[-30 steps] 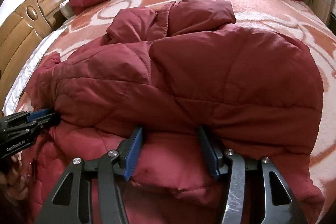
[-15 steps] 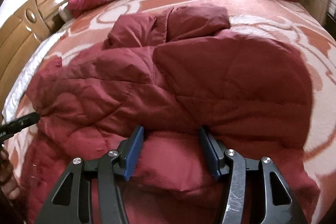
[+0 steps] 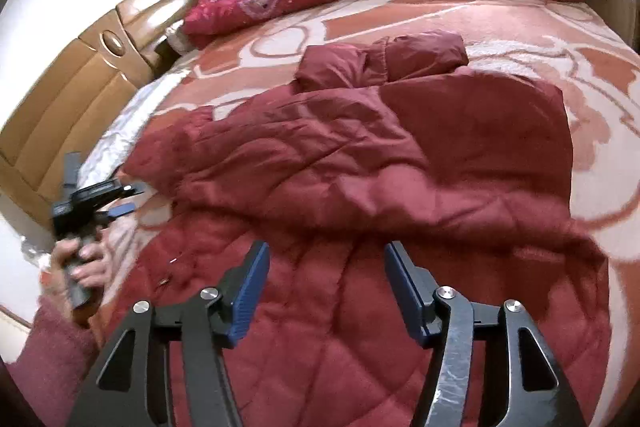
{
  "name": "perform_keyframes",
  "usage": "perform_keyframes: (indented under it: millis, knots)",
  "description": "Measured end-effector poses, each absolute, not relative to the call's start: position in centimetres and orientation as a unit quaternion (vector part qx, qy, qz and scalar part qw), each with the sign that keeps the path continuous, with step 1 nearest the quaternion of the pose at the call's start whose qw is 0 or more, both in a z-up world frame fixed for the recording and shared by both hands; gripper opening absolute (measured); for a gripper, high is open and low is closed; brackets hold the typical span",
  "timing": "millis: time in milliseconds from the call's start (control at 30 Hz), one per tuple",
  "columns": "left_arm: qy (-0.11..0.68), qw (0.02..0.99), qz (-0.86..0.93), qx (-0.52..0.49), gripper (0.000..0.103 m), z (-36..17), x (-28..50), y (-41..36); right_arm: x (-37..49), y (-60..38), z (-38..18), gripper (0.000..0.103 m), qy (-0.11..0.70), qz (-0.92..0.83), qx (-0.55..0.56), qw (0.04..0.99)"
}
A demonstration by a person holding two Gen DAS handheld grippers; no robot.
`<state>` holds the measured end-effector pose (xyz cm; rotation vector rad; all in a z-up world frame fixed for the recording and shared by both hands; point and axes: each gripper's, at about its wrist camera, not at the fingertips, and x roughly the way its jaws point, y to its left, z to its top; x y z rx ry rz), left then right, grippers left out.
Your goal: Fold large clothes
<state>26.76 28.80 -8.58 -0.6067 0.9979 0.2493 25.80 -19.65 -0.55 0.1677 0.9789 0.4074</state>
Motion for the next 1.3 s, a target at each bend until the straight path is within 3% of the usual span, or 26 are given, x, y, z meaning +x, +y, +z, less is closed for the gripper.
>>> perform_keyframes:
  millis: [433,467,500,533,767,800,833,900,1033,1300]
  knots:
    - [0.445,0.793,0.192,-0.368,0.064,-11.6,30.7,38.9,20.7,-18.7,-0.5,0.062,0.48,0.216,0.084,0.846]
    - [0.442,0.792,0.186,-0.379,0.068,-11.7,31.1,39.5,20.5,-18.7,-0.4,0.062,0.478,0.217,0.083,0.847]
    - [0.439,0.791,0.176,-0.387,0.081,-11.8,31.5,39.8,20.4,-18.6,-0.2,0.062,0.477,0.219,0.084,0.847]
    - [0.434,0.791,0.163,-0.4,0.086,-12.0,32.0,40.4,20.3,-18.6,-0.1,0.062,0.476,0.221,0.085,0.847]
    - [0.419,0.792,0.191,-0.4,0.085,-12.1,33.9,41.9,19.7,-18.0,-0.4,0.062,0.483,0.225,0.089,0.842]
    - [0.418,0.796,0.194,-0.393,0.08,-12.0,34.1,41.7,19.5,-17.9,-0.6,0.062,0.485,0.226,0.09,0.84]
    - [0.415,0.804,0.187,-0.383,0.05,-11.7,34.5,41.3,19.4,-17.9,-0.7,0.062,0.486,0.227,0.09,0.839]
    - [0.421,0.809,0.164,-0.377,0.019,-11.5,34.9,40.7,19.2,-17.9,-0.9,0.062,0.491,0.227,0.089,0.836]
    - [0.399,0.833,0.149,-0.353,0.009,-9.1,33.8,39.2,19.0,-18.1,-0.7,0.062,0.49,0.229,0.091,0.836]
    - [0.345,0.878,0.058,-0.327,0.008,-3.1,32.0,33.5,19.3,-18.7,0.5,0.062,0.477,0.228,0.107,0.842]
